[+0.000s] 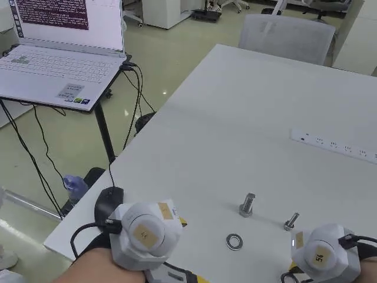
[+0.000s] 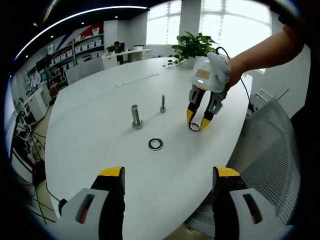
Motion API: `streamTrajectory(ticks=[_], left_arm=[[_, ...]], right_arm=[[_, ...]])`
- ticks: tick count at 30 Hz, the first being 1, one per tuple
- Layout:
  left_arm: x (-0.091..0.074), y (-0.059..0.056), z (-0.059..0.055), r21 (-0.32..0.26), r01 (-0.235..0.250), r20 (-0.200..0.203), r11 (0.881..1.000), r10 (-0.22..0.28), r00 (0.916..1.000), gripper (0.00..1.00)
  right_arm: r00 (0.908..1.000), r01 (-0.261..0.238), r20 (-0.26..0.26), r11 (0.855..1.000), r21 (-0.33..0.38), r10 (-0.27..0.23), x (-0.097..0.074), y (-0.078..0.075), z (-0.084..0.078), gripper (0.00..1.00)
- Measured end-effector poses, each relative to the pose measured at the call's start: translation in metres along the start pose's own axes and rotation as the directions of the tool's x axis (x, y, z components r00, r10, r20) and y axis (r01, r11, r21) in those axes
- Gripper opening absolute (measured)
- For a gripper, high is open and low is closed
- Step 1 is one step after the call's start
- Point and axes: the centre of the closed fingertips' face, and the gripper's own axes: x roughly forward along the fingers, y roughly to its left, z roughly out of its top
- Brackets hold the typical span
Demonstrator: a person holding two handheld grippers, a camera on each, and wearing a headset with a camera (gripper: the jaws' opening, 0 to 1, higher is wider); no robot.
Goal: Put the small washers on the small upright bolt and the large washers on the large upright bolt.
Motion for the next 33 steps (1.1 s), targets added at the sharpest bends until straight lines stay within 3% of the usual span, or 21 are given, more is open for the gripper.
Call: streamTrajectory(ticks=[19,28,33], left_arm=[[0.002,-0.002,0.003,0.002,0.007,0.004,1.0,-0.007,1.0,0.7],[0.003,-0.001,0.006,0.007,0.013,0.013,1.0,-0.013,0.9998,0.7],[0.001,-0.001,0.007,0.012,0.016,0.021,1.0,-0.016,0.9996,0.7]], right_arm=[[0.9998,-0.019,-0.004,1.0,0.02,0.019,-0.003,-0.003,0.0,0.2],[0.9996,-0.026,-0.01,0.999,0.031,0.026,-0.03,-0.01,0.009,0.21],[0.9998,-0.013,0.016,0.998,0.065,0.012,-0.053,-0.02,0.025,0.21]])
